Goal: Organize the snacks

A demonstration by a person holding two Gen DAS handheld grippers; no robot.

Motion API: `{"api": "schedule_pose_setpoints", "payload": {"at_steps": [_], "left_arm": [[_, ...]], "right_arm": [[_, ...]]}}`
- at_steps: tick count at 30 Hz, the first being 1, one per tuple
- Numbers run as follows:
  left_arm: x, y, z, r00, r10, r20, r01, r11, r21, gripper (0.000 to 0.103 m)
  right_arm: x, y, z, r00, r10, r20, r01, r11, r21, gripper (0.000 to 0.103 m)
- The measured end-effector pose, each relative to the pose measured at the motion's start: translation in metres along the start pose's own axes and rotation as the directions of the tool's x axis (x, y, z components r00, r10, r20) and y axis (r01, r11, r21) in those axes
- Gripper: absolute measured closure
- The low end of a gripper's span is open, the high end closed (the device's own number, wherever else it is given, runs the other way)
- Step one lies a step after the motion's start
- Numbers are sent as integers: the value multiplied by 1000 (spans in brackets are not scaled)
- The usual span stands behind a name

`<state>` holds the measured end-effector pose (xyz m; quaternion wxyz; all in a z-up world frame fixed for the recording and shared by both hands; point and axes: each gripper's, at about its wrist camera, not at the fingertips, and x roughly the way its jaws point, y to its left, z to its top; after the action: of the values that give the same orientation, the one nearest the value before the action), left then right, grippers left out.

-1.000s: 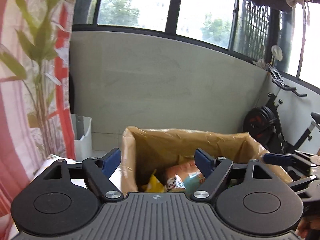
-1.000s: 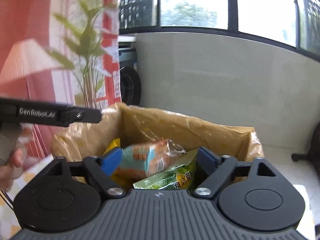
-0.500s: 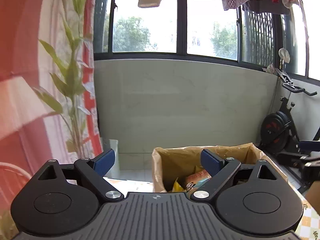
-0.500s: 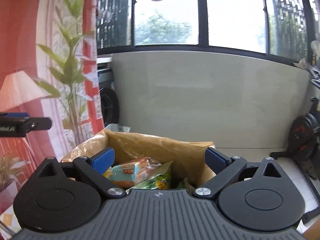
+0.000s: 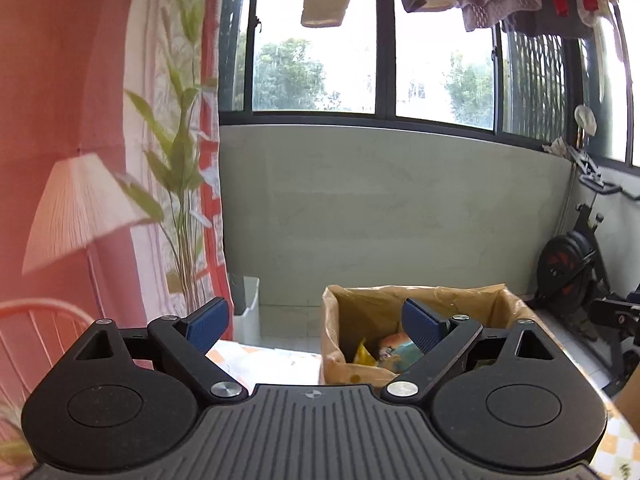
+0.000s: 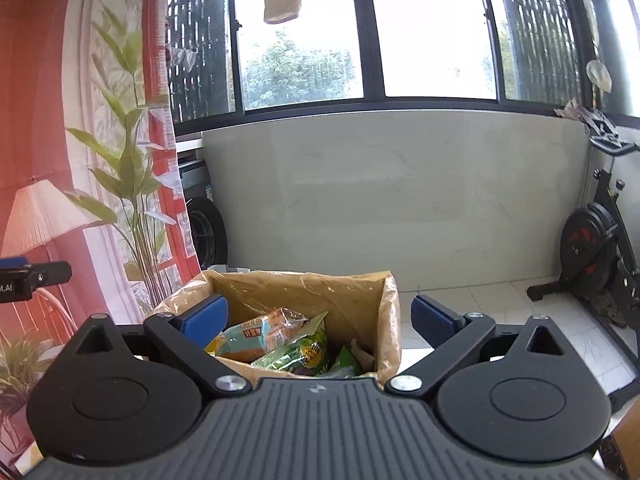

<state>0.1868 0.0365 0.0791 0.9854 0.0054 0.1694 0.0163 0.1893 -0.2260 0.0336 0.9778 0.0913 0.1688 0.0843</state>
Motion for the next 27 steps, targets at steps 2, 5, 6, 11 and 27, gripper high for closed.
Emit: {"api": "schedule_pose_setpoints", "payload": {"at_steps": [2,5,6,11,27], "left_arm": [[-4,0,-2,1000,-2,4,2,1000,-10,9],[-9,-3,-3,1000,-2,15,2,1000,7,9],[-9,-4,-3,1000,2,18,-2,1000,16,9],[-12,-6,-5,1000,-13,16,12,1000,25,9],[-9,-3,-12,1000,-10,-15,10,1000,20,9]], "right_arm": [[-4,0,-2,1000,-4,1,4,1000,10,3],[-6,2,-6,1000,-2,-13,2,1000,3,3],[-7,3,-7,1000,-5,-16,5,1000,-1,3],[-8,5,-12,1000,-3,-31,3,1000,2,2],[-8,5,-20,998,4,-63,-4,1000,5,2]]}}
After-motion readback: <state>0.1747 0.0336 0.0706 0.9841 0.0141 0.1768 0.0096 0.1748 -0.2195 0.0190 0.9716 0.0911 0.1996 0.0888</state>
